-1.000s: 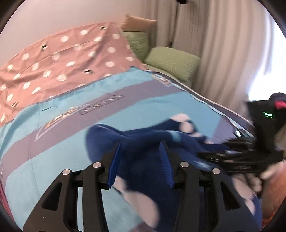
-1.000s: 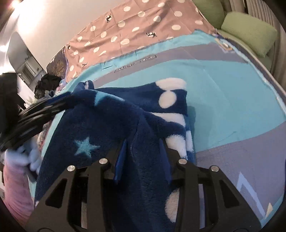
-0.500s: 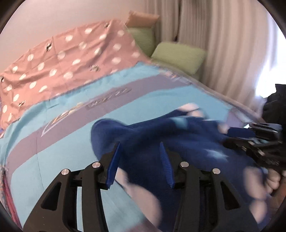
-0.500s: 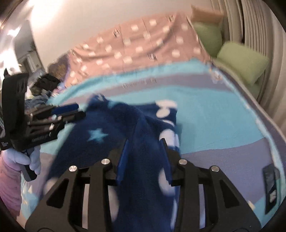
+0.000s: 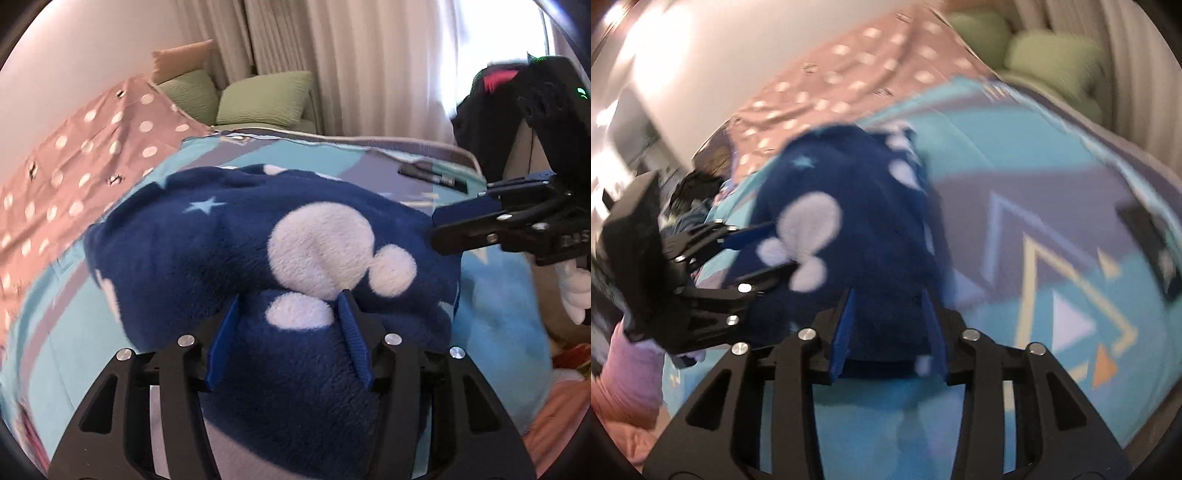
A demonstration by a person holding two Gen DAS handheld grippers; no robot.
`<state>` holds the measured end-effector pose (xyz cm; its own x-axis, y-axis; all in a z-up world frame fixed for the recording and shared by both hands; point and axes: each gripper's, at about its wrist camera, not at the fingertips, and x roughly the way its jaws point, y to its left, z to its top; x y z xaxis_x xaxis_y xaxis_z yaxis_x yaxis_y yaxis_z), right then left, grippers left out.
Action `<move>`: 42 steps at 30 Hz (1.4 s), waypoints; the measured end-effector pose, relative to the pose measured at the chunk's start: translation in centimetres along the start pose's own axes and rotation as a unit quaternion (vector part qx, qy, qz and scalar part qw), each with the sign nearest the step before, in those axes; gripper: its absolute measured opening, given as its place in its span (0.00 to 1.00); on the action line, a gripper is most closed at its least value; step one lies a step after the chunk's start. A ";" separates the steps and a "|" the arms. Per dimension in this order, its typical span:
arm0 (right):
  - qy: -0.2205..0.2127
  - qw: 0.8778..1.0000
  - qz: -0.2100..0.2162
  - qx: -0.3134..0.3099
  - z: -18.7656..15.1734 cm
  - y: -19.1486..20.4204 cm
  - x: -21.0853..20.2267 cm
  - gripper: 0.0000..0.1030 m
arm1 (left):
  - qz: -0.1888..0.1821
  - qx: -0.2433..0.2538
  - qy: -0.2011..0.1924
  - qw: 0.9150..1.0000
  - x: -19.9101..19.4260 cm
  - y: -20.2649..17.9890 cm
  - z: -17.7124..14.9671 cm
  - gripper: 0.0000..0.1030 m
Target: Fold small clothes
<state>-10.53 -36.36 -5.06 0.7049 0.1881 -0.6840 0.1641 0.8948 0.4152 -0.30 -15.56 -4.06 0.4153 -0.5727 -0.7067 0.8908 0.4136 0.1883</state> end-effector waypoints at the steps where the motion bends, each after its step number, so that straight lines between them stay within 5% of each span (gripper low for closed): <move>1: 0.002 1.000 -0.004 0.007 -0.3 -0.3 0.1 0.35 | 0.008 0.011 0.007 1.000 0.3 -0.6 0.2 0.52; 5: -0.028 0.999 -0.017 -0.008 -0.2 0.5 -1.8 0.37 | 0.025 0.022 0.009 0.999 -0.1 -1.2 0.1 0.52; 9: -0.057 0.998 0.008 -0.029 0.2 1.9 -3.6 0.37 | 0.018 -0.027 -0.009 0.999 -2.0 0.9 0.5 0.53; 15: -0.014 0.999 -0.003 -0.041 -0.4 2.1 -0.4 0.40 | 0.019 -0.039 -0.055 0.998 -6.6 0.9 0.3 0.56; 19: 0.001 1.000 -0.014 -0.013 -0.8 1.2 0.7 0.38 | 0.023 -0.004 -0.001 1.000 -3.1 -0.6 -1.9 0.58; 22: -0.011 1.000 -0.014 -0.017 -0.2 1.5 -0.7 0.38 | 0.050 0.009 -0.010 0.999 -2.7 -1.8 -2.2 0.59; 28: -0.055 0.998 0.001 -0.006 1.7 1.5 -3.3 0.42 | 0.042 -0.005 -0.007 0.999 -3.6 -1.1 -1.2 0.59; 34: -0.071 0.995 0.040 -0.052 3.0 4.1 -3.5 0.42 | 0.020 -0.057 -0.055 0.997 -6.7 0.8 0.2 0.61; 37: -0.061 0.994 0.052 -0.075 3.3 5.3 -2.0 0.43 | 0.041 -0.081 -0.081 0.993 -7.3 2.7 1.4 0.62; 40: 0.000 0.997 0.007 -0.071 2.8 4.9 1.9 0.45 | 0.039 -0.127 -0.058 0.989 -4.5 5.2 1.6 0.62; 42: 0.007 0.998 0.011 -0.061 2.0 3.9 3.0 0.44 | 0.010 -0.150 -0.002 0.989 0.0 6.3 0.4 0.63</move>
<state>-6.35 -33.12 -4.32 0.6971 0.2127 -0.6847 0.0633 0.9330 0.3542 5.40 -13.20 -2.63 0.4335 -0.5641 -0.7028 0.7879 0.6158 -0.0082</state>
